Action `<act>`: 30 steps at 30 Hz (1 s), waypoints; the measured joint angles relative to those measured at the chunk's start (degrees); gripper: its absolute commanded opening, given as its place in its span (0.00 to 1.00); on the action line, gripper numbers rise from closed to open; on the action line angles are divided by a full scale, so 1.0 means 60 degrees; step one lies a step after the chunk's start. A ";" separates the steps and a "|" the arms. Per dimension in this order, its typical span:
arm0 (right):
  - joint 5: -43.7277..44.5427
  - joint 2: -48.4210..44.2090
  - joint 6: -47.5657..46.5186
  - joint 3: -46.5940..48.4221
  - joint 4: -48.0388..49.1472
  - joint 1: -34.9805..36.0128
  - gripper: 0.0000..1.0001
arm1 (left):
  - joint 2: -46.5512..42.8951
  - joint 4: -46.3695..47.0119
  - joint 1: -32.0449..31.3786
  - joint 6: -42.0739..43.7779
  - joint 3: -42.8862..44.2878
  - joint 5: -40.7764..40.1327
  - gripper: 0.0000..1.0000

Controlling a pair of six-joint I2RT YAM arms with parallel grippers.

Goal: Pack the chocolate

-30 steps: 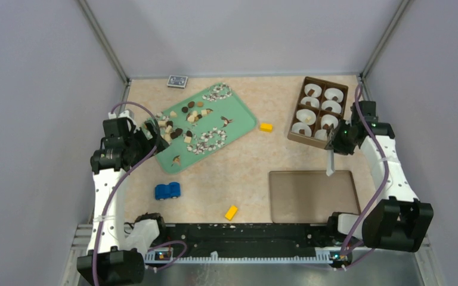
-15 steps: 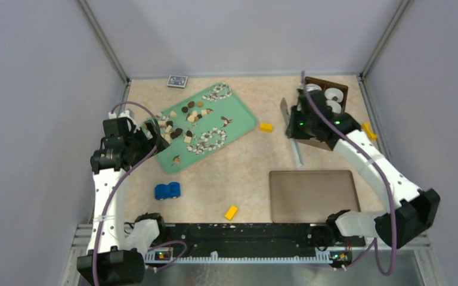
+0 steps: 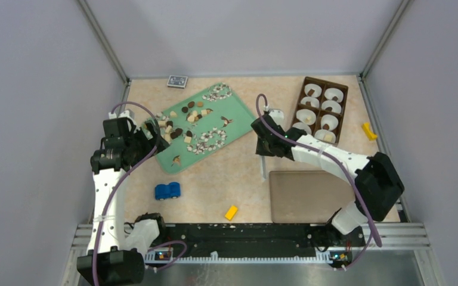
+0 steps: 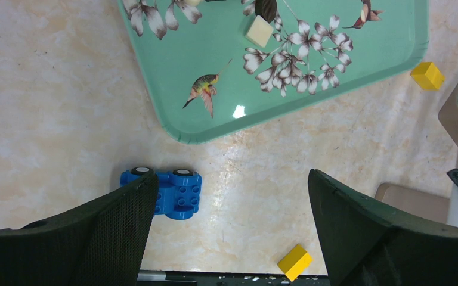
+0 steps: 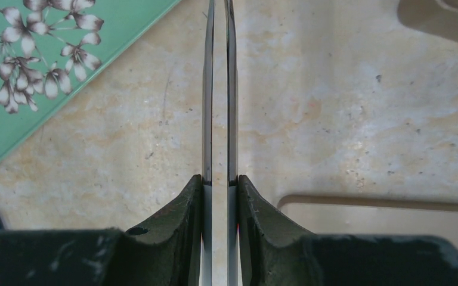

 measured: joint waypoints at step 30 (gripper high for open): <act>0.0492 -0.0812 0.0404 -0.1224 0.0729 0.0087 0.63 | 0.0153 0.0044 -0.0018 0.0033 0.0000 0.0310 0.99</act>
